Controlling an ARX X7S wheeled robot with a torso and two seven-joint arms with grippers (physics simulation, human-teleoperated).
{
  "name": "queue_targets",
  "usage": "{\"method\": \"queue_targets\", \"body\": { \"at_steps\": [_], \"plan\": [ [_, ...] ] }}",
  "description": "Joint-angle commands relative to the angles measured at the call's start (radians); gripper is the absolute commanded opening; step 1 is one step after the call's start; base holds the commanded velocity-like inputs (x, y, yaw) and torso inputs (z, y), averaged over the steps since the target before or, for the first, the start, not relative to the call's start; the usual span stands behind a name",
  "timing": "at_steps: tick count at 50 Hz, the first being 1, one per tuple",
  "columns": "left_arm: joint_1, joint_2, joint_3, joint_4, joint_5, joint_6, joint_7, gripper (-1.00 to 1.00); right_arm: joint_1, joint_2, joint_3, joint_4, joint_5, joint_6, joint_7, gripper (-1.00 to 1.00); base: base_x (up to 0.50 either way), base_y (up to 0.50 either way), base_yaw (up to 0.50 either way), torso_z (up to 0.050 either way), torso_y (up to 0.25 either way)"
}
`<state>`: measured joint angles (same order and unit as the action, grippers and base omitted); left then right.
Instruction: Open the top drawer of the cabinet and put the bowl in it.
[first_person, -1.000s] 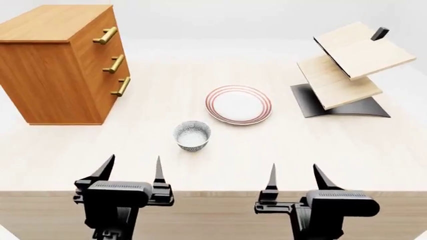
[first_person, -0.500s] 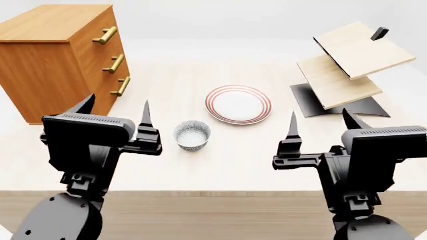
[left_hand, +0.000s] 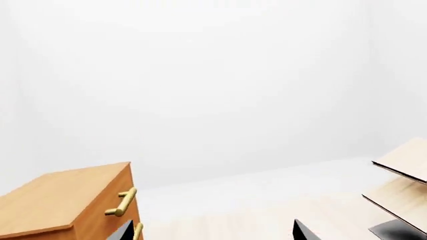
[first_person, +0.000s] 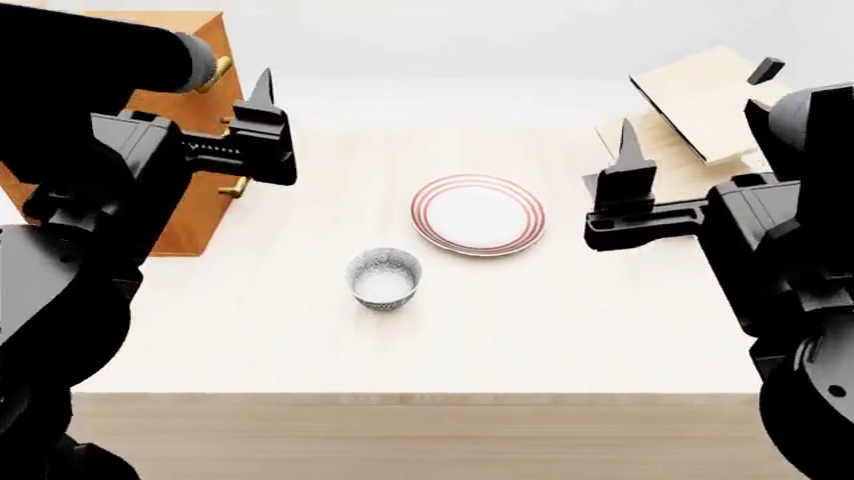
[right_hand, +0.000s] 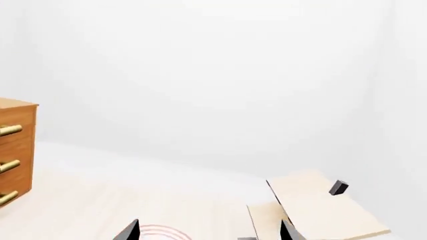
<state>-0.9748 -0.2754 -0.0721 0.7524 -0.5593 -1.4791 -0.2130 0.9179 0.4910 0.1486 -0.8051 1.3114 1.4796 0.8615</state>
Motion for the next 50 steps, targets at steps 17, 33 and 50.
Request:
{"method": "queue_targets", "body": {
  "at_steps": [17, 33, 50],
  "plan": [
    [-0.124, -0.094, -0.011, -0.071, -0.314, -0.037, -0.215, 1.0, 0.125, 0.107, -0.039, 0.051, 0.268, -0.022, 0.179, 1.0, 0.5, 0.0, 0.0, 0.0, 0.0],
    [-0.12, -0.113, 0.024, -0.084, -0.328, -0.003, -0.233, 1.0, 0.126, 0.13, -0.053, 0.067, 0.238, -0.056, 0.152, 1.0, 0.5, 0.0, 0.0, 0.0, 0.001],
    [-0.098, -0.134, 0.066, -0.105, -0.327, 0.04, -0.241, 1.0, 0.091, 0.146, -0.065, 0.06, 0.183, -0.088, 0.125, 1.0, 0.43, 0.0, 0.0, 0.0, 0.001]
  ]
}}
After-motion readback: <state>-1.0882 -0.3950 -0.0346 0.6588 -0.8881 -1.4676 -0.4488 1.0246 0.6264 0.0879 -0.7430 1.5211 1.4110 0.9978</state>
